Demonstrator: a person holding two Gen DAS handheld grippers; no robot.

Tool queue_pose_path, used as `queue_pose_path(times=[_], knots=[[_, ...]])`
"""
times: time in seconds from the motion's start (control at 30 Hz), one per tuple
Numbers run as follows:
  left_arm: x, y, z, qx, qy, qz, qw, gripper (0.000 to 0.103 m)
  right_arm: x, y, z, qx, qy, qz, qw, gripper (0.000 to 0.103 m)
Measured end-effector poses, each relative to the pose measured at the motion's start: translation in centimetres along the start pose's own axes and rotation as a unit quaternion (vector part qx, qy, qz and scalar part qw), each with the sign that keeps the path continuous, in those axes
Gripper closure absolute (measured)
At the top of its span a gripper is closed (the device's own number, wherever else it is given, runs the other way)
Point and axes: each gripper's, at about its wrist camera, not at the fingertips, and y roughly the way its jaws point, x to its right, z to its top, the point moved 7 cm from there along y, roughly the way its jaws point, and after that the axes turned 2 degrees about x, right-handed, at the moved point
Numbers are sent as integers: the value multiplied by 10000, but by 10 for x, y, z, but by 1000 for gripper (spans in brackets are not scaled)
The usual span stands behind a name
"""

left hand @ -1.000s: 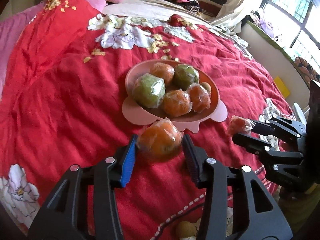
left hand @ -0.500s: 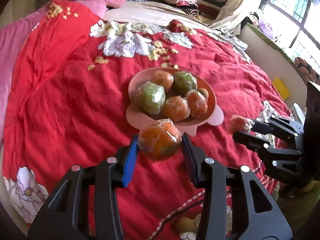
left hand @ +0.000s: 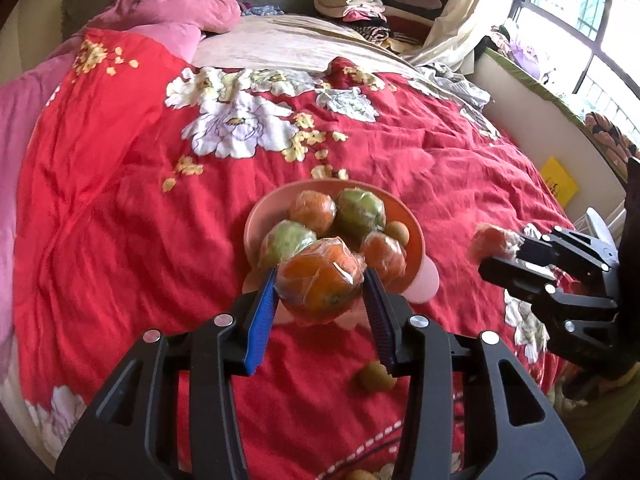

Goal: Organize fruits
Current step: 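Carry both held fruits over the pink bowl and lower them inside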

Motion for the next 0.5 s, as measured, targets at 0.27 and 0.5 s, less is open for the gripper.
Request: queue_pose_path(times=[0.27, 0.5], knots=[[10, 19, 23, -76, 83, -85, 9999, 68, 13, 14, 17, -48, -38, -21, 10000, 74], [16, 42, 34, -255, 184, -80, 9995, 68, 19, 28, 20, -104, -38, 2, 9999, 74]])
